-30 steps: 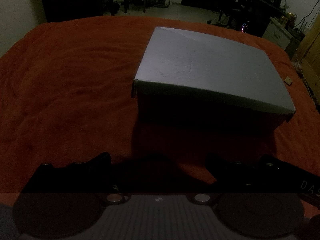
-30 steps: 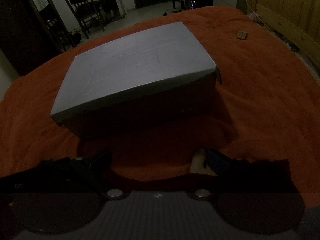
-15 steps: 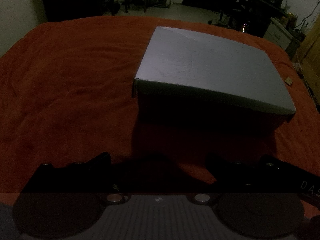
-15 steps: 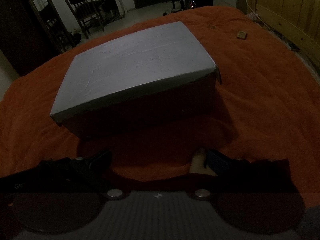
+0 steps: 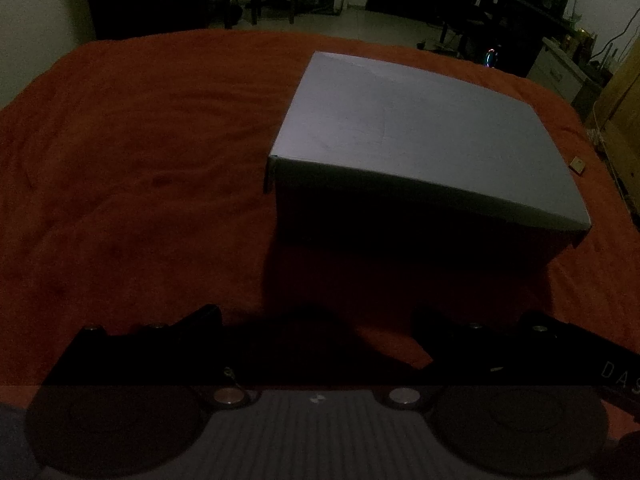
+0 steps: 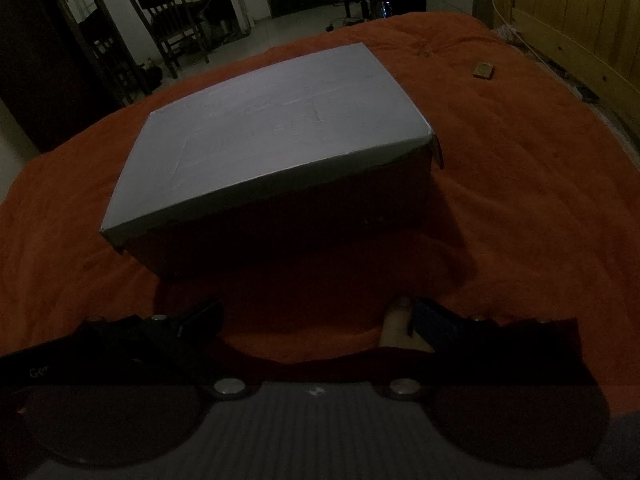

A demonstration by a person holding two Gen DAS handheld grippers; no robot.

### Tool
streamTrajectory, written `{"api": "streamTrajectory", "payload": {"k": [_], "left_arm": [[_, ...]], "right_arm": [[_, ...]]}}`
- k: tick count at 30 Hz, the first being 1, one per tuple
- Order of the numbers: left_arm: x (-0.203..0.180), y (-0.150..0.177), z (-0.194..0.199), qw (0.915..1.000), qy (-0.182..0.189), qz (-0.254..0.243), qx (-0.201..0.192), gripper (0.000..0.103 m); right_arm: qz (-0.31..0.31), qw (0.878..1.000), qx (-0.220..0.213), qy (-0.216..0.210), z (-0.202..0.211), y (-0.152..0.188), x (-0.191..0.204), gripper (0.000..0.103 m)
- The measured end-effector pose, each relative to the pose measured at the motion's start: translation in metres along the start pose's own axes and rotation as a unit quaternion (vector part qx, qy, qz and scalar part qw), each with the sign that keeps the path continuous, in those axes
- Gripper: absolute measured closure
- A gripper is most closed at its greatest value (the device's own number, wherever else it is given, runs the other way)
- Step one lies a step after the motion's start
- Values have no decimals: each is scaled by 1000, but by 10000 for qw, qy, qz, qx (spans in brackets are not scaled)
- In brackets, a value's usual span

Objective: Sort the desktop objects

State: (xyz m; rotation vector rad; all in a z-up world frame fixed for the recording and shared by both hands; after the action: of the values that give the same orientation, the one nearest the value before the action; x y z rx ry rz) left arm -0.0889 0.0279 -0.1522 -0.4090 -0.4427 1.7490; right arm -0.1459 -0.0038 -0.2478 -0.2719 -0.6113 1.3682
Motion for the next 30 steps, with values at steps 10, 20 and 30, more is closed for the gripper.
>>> {"api": "streamTrajectory", "payload": {"k": [10, 20, 30], "left_arm": [[4, 5, 4, 9998, 88, 77, -147, 1], [10, 6, -5, 9989, 337, 303, 133, 1], [7, 7, -6, 9991, 316, 222, 144, 1]], "right_arm": [[-152, 9997, -12, -173, 4, 5, -18, 0], [-178, 9997, -2, -178, 5, 4, -16, 0], [-70, 9999, -8, -93, 4, 4, -14, 0]]}}
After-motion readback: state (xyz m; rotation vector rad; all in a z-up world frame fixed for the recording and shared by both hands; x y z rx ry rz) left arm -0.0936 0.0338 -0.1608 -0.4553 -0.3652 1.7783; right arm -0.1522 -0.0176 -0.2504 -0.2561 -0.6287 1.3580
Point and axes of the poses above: each gripper's, at about its wrist camera, not at the fingertips, and z roughly against the way its jaws point, x to its left, y to its underside, the point moved 1 cm from there along -z, roughly the way its jaws point, and after that the axes turned 2 degrees about -z, right-handed, at the moved point
